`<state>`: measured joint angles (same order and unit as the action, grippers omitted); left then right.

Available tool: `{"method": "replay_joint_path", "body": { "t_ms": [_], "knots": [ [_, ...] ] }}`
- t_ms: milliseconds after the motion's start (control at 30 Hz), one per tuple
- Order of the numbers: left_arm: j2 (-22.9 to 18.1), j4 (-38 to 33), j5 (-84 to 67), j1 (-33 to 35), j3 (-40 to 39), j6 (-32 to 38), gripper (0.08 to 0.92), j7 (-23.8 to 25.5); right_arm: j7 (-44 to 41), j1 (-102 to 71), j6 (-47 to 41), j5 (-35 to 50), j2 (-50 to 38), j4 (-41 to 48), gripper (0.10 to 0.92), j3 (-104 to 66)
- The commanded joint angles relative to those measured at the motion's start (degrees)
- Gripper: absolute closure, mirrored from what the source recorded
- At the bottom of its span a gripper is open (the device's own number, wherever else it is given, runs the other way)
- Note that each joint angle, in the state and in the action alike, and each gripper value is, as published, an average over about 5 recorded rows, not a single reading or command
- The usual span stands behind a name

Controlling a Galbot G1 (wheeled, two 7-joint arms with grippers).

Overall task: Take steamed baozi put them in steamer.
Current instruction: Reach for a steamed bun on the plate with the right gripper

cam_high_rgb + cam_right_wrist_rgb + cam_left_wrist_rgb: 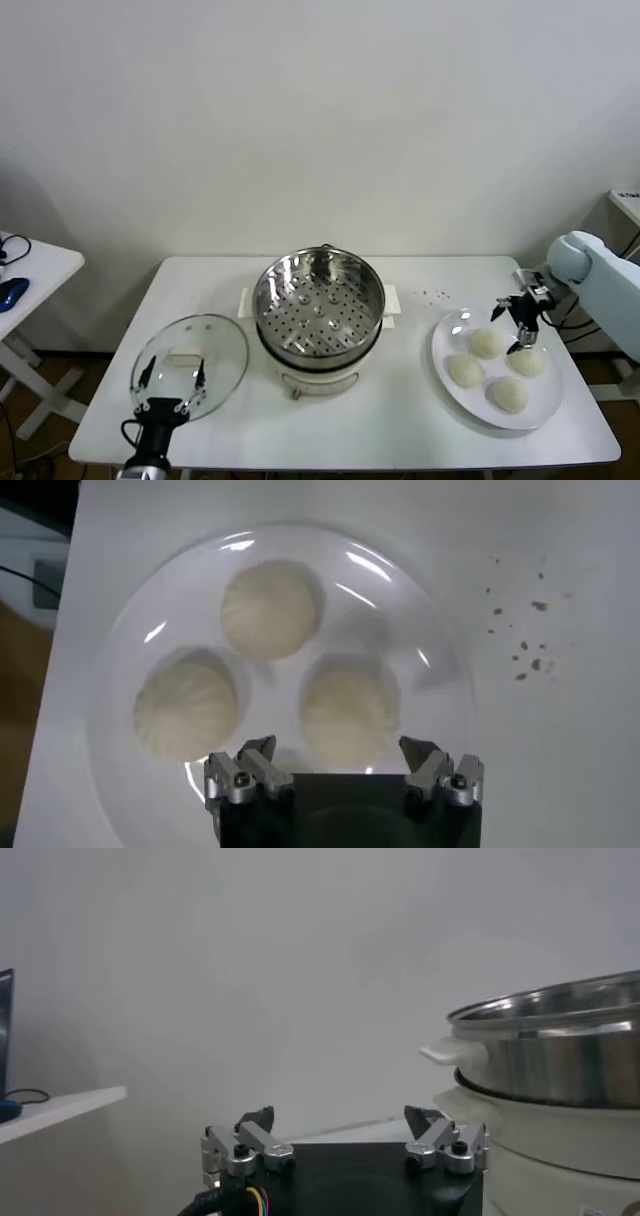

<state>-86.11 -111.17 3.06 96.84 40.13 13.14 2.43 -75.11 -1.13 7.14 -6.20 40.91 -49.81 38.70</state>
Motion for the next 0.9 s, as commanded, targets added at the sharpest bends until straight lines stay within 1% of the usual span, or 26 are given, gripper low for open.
{"method": "replay_joint_path", "body": {
  "t_ms": [33,267,900],
  "knots": [
    [-0.08,0.07,0.09,0.1,-0.03,-0.17,0.177,0.13,3.22,-0.51,1.16,-2.06,3.3,3.79,0.203,0.95],
    [-0.11,0.25,0.03,0.34,0.1,0.06,0.177,0.18,5.03,-1.34,1.37,-2.29,4.08,4.3,0.203,0.52],
    [-0.1,0.4,-0.23,0.52,0.35,0.33,0.177,0.13,4.23,-1.68,1.33,-4.14,4.85,4.68,0.203,0.31]
  ]
}}
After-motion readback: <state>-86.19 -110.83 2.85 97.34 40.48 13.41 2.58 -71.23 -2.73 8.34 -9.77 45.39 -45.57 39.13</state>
